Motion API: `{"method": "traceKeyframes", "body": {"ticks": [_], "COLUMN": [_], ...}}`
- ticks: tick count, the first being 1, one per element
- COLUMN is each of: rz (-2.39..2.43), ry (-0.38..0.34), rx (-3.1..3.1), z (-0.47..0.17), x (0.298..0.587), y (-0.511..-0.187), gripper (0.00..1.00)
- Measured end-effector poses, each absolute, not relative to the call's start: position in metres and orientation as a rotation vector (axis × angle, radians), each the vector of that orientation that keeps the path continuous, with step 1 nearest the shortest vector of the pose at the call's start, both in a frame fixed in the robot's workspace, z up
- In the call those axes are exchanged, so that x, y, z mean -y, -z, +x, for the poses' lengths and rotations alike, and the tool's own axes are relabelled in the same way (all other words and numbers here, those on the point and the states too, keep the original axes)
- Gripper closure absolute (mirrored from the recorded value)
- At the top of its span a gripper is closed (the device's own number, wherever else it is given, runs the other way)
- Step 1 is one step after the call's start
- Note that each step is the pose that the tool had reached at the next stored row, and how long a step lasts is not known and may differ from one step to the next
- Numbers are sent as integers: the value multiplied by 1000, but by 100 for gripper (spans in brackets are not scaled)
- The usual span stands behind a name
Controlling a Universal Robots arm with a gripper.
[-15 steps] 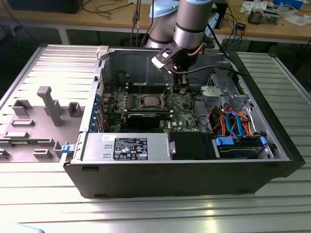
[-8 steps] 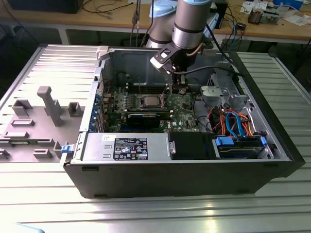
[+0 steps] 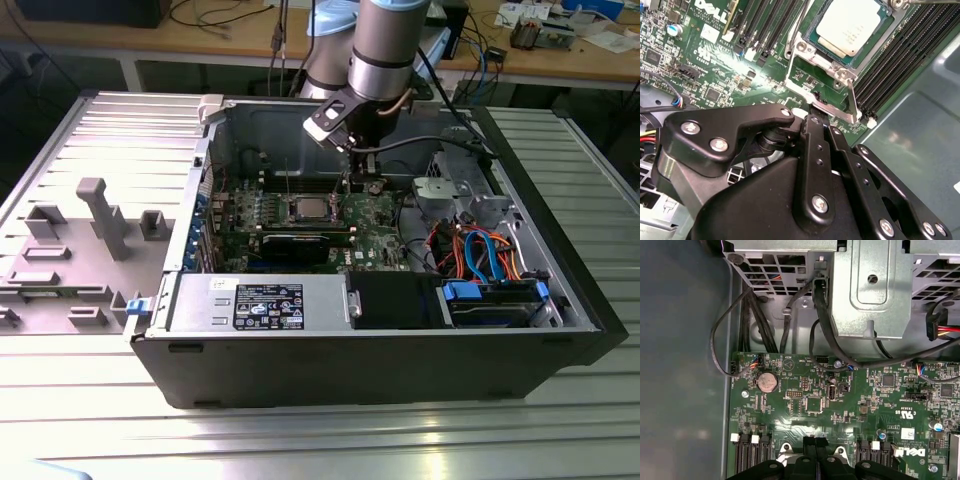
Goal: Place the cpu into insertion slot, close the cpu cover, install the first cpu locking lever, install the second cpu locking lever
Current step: 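Close the cpu cover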
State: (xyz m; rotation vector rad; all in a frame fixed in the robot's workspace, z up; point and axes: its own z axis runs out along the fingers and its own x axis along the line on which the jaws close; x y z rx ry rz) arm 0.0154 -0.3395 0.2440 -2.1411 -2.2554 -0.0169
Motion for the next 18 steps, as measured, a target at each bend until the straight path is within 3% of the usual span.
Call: {"method": "traceKeyframes", "body": {"ticks": [18], "rz": [-2141], "ry": [16], "rx": [2256], "z": [14], "x": [339], "y": [-252], "gripper": [89]}}
